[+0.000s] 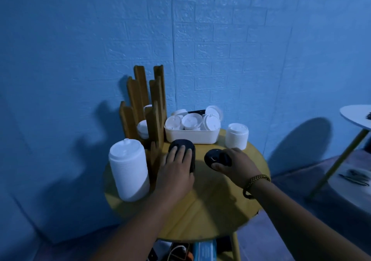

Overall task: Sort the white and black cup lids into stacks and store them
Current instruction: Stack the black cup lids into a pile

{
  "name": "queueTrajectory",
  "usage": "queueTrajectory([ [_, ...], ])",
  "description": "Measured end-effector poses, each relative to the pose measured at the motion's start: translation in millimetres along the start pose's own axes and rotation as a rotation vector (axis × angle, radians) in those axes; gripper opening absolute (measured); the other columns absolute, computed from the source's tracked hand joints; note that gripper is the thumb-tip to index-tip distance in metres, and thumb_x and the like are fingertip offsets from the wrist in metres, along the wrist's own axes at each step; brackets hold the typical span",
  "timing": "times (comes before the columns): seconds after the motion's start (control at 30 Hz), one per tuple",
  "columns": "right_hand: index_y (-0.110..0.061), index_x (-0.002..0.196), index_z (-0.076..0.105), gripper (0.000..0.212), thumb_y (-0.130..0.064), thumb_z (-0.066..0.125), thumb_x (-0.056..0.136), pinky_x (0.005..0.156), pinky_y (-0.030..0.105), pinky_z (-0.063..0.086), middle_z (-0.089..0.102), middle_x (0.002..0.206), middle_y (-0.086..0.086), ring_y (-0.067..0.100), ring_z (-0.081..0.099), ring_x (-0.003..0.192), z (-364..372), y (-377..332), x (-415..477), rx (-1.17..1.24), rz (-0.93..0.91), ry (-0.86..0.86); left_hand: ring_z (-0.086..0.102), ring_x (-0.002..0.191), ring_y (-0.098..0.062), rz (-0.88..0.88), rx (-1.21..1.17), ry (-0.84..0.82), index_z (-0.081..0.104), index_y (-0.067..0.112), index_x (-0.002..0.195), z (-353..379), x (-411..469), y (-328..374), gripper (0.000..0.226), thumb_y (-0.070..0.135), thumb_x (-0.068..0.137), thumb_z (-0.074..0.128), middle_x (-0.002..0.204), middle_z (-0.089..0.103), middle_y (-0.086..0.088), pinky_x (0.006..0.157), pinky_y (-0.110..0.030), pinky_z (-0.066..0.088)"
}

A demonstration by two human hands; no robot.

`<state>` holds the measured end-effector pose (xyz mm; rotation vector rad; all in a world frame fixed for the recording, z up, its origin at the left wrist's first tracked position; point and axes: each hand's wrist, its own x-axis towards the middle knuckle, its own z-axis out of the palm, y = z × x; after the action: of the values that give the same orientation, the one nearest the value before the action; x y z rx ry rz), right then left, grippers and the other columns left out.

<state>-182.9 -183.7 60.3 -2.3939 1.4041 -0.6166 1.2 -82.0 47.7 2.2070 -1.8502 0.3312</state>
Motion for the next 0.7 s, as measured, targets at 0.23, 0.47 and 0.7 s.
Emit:
queueTrajectory([
  [0.23,-0.022,0.113,0.061,0.050,-0.061,0.066,0.082,0.075,0.031,0.045,0.053,0.103,-0.002,0.017,0.052,0.091,-15,23,13,0.051,0.070,0.137,0.016,0.153,-0.016,-0.023,-0.451,0.147,0.017,0.023,0.161,15,26,27,0.080,0.043,0.097,0.061,0.168,0.017,0.004,0.123,-0.034,0.022],
  [0.47,-0.025,0.123,0.058,0.057,-0.063,0.066,0.081,0.080,0.030,0.046,0.053,0.113,-0.003,0.016,0.053,0.098,-16,14,30,0.115,0.024,0.132,0.034,0.145,-0.019,-0.341,-1.077,-0.057,0.010,0.033,0.160,43,52,17,0.115,0.048,0.075,0.085,0.159,0.035,0.008,0.115,-0.041,0.038],
  [0.7,-0.027,0.137,0.053,0.062,-0.058,0.067,0.084,0.100,0.034,0.048,0.048,0.131,-0.002,0.017,0.049,0.119,-5,-4,46,0.142,-0.064,0.061,0.049,0.129,-0.010,-0.338,-1.209,-0.024,0.037,0.047,0.140,66,51,9,0.093,0.057,0.063,0.088,0.137,0.052,0.020,0.105,-0.039,0.050],
])
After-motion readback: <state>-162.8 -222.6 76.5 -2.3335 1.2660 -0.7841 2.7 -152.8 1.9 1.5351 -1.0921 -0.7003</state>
